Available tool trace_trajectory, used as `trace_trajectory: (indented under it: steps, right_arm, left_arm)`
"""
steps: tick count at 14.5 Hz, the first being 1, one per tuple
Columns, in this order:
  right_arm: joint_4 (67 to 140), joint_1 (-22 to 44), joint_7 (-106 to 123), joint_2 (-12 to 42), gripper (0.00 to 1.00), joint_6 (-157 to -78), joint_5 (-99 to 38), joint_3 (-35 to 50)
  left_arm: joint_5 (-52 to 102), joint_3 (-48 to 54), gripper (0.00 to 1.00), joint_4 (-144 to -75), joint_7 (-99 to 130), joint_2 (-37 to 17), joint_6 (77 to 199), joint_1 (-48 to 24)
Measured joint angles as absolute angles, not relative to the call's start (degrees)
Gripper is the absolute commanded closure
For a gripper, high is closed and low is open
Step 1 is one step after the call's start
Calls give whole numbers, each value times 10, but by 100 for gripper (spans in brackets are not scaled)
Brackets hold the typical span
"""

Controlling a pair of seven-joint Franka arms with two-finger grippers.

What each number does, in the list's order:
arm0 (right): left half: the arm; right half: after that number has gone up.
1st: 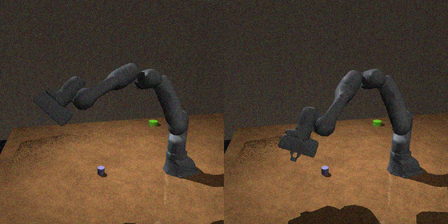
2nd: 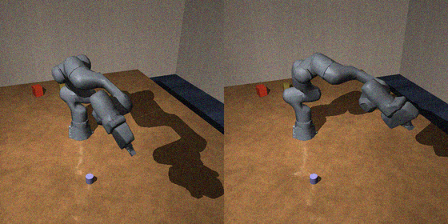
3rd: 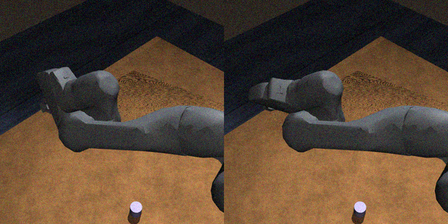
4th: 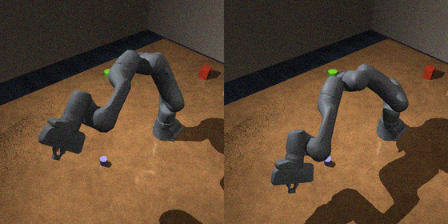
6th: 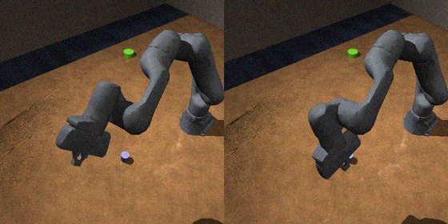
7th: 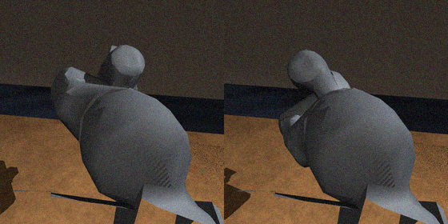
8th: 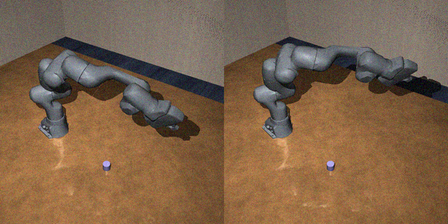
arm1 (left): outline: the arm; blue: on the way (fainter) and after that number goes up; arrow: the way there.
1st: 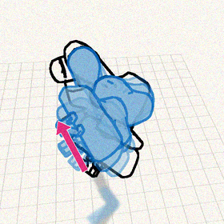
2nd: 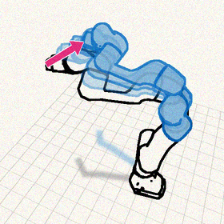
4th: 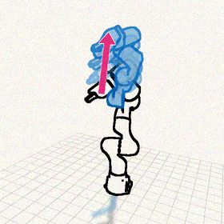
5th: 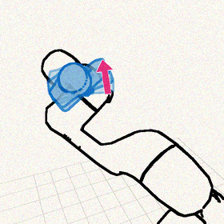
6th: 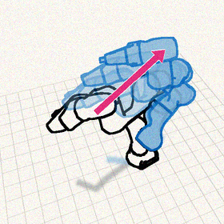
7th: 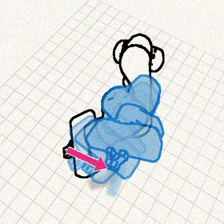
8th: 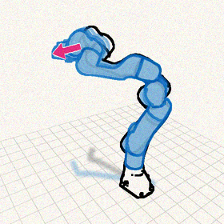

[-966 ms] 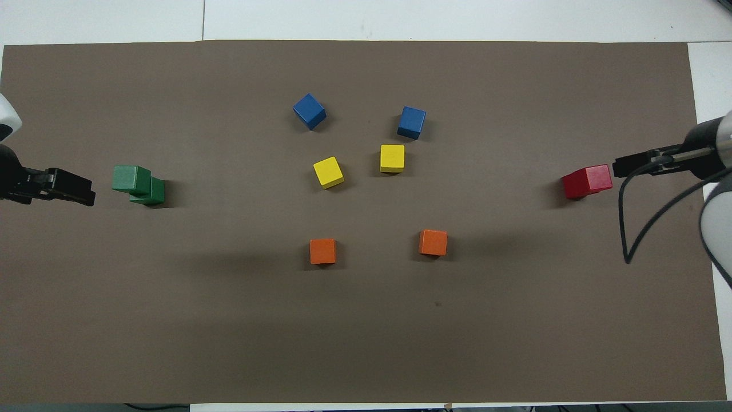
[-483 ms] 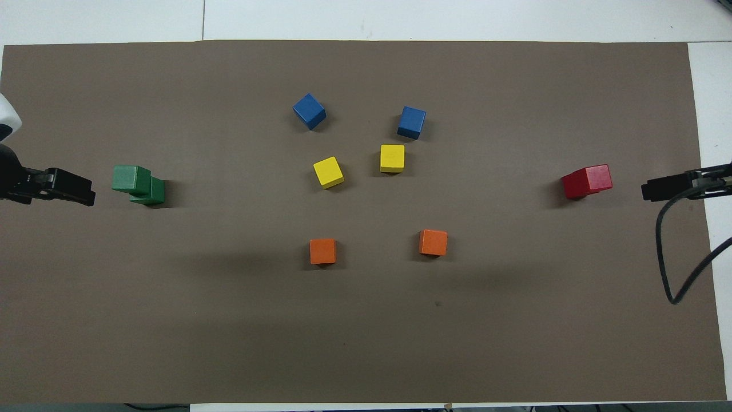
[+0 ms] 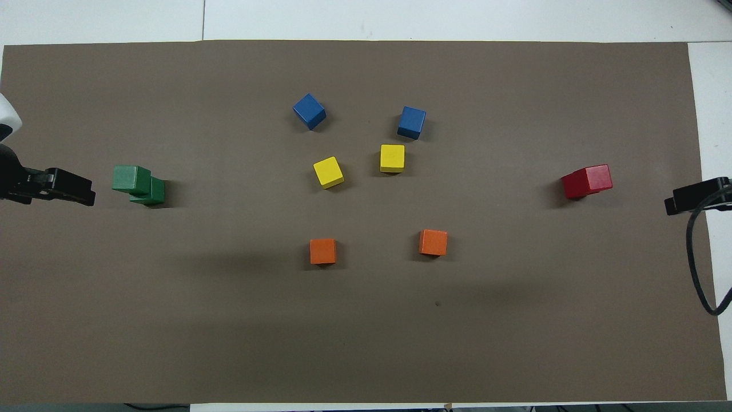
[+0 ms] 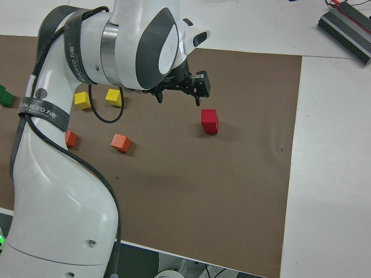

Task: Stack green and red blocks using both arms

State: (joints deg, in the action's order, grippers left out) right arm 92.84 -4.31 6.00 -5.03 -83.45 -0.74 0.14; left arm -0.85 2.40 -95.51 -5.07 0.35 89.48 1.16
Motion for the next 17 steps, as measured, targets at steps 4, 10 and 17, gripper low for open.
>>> trace_trajectory:
  steps: [4, 10, 17]
  right_arm:
    - [928, -43, 59, -50, 0, -835, -7, 1]
    - [928, -48, 58, -48, 0, -839, 8, 0]
    - [929, -53, 58, -48, 0, -839, 16, -1]
  left_arm:
    - [-9, 24, 0, -955, -51, 4, 895, 12]
    - [-9, 24, 0, -955, -51, 4, 895, 12]
    - [-9, 24, 0, -955, -51, 4, 895, 12]
